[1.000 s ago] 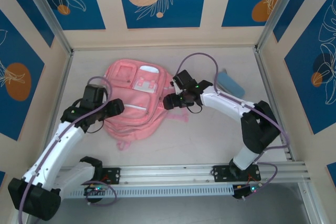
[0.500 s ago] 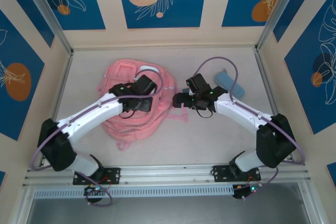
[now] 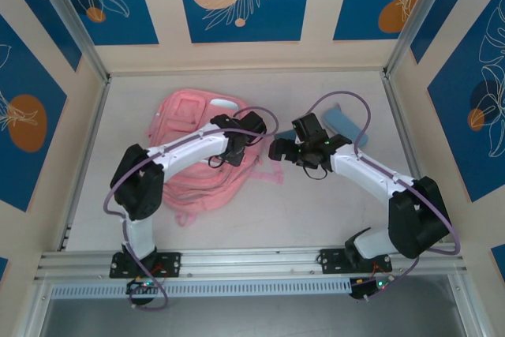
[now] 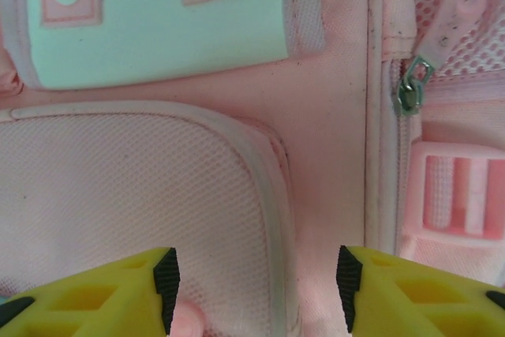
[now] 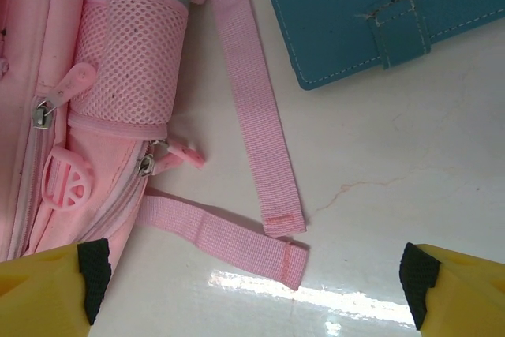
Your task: Pack the student bag
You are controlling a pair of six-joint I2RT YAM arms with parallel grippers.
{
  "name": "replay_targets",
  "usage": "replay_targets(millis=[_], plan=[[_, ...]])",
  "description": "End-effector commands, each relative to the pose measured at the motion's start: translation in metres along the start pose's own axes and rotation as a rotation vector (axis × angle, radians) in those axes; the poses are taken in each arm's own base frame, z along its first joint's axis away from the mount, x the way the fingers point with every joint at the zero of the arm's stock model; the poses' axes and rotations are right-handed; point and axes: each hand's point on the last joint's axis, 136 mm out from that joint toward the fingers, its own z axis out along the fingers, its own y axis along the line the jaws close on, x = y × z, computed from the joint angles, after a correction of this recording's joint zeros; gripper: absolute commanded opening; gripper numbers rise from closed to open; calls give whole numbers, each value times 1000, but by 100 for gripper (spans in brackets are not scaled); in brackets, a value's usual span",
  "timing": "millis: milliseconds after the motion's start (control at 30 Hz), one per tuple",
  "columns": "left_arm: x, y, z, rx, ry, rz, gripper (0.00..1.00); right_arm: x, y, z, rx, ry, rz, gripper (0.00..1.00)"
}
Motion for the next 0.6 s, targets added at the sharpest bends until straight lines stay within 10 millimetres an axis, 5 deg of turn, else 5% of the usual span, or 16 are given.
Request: replay_targets(millis=[0, 167, 300, 567], plan=[[5, 12, 2, -90, 38, 52, 52, -1, 4, -6, -40, -8, 23, 95], [6, 17, 7, -117, 41, 52, 25, -1, 5, -7, -56, -3, 26, 95], [-8, 23, -17, -59, -70, 39, 0, -4, 18, -9, -124, 1, -18, 91], [-17, 48, -78, 70, -285, -20, 0, -21, 83, -15, -379, 29, -186, 88]])
